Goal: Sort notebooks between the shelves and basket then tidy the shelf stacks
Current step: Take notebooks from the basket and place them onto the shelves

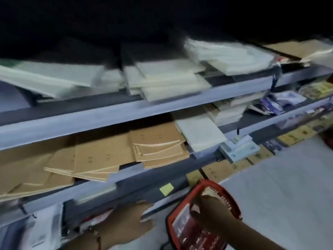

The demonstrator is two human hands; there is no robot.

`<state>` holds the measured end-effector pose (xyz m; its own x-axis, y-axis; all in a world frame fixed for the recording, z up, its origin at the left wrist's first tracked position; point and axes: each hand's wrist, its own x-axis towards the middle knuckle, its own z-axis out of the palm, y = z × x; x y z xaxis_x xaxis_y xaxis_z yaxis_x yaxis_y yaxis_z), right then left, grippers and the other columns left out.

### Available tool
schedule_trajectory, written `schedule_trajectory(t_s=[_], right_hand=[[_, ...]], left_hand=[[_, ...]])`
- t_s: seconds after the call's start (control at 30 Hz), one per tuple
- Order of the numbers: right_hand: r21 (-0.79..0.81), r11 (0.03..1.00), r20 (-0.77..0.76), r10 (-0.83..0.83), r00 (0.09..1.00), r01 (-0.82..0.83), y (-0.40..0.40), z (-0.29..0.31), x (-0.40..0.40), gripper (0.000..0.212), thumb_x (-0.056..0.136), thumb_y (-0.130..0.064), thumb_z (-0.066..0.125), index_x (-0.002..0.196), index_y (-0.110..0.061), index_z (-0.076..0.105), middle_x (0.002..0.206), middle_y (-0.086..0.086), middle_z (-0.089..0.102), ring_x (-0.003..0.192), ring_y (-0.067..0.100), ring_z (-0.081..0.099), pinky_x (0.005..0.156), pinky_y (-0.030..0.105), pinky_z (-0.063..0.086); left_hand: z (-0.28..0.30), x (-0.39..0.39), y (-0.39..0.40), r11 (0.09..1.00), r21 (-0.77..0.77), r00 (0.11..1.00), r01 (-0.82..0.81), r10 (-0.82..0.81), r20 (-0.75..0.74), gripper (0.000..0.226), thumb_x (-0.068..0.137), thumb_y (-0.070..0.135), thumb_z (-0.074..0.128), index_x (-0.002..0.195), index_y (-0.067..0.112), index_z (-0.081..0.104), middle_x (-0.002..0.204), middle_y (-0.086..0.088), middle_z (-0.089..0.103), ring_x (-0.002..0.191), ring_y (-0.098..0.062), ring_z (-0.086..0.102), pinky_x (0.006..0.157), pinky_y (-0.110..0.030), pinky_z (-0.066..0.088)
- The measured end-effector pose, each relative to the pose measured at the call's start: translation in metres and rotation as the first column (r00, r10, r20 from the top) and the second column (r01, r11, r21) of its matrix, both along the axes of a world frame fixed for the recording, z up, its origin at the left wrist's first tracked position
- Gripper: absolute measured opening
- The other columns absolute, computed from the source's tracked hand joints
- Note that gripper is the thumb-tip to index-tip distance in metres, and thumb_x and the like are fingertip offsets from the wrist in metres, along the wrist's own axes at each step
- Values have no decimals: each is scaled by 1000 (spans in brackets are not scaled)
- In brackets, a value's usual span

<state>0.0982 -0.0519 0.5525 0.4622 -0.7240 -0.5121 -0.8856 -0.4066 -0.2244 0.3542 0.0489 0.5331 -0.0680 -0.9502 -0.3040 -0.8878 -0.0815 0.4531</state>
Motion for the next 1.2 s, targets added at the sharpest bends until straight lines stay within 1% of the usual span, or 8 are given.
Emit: schedule_trajectory(t_s=[0.07,0.23,0.33,0.43,0.57,0.7,0.93,1.2], right_hand=[[30,997,-40,-65,997,66,-2,-36,-31,49,94,-49,46,135,-25,56,132,4,63,122,25,57,102,34,44],[221,944,-112,-223,968,243,-2,-134,-96,52,87,-49,41,131,-27,58,124,3,66,113,28,63,94,36,51],[330,876,-197,-301,933,352,-2,-195,-133,34,90,-44,54,117,-25,64,113,3,69,105,26,65,87,35,53],[326,875,-212,-301,930,358,-3,-244,-157,37,96,-44,47,123,-22,59,123,6,66,112,29,63,91,37,50],[273,910,-194,-264,945,311,-7,-307,-172,41,97,-43,46,132,-23,51,129,5,63,116,28,61,95,36,49],[253,925,-156,-251,955,284,-15,-368,-175,39,95,-37,51,130,-19,52,131,5,61,120,29,58,102,37,46],[266,957,-228,-58,972,119,-42,-474,-168,40,95,-37,51,129,-16,54,128,5,60,120,27,53,105,41,41],[324,932,-195,-102,976,162,-44,-546,-162,40,96,-32,51,133,-16,52,128,6,61,119,25,54,103,41,45]], left_hand=[[-25,-29,-16,965,257,998,53,-46,-34,60,94,62,48,147,33,43,152,12,40,138,-11,41,105,-21,34],[-122,-86,-28,873,488,1000,16,-17,-3,91,80,86,38,155,34,29,163,10,23,147,-13,29,117,-26,28],[-177,-115,-35,836,549,1000,-10,4,13,65,92,66,46,145,29,44,153,5,42,135,-17,46,108,-28,39],[-233,-135,-40,807,591,1000,-17,0,29,56,95,56,47,144,28,46,149,3,46,129,-17,52,106,-30,43],[-307,-159,-49,808,589,999,-4,-26,43,58,86,66,44,138,41,46,137,8,55,116,-16,59,94,-32,51],[-370,-183,-69,847,529,999,-49,38,32,32,95,47,52,124,34,50,117,7,64,93,-14,61,79,-28,49],[-479,-212,-109,904,408,985,-126,65,159,36,96,36,55,131,28,50,115,0,64,100,-20,65,79,-33,57],[-561,-227,-120,908,320,923,-273,153,353,50,98,32,50,141,10,40,134,-13,55,115,-26,59,95,-37,52]])
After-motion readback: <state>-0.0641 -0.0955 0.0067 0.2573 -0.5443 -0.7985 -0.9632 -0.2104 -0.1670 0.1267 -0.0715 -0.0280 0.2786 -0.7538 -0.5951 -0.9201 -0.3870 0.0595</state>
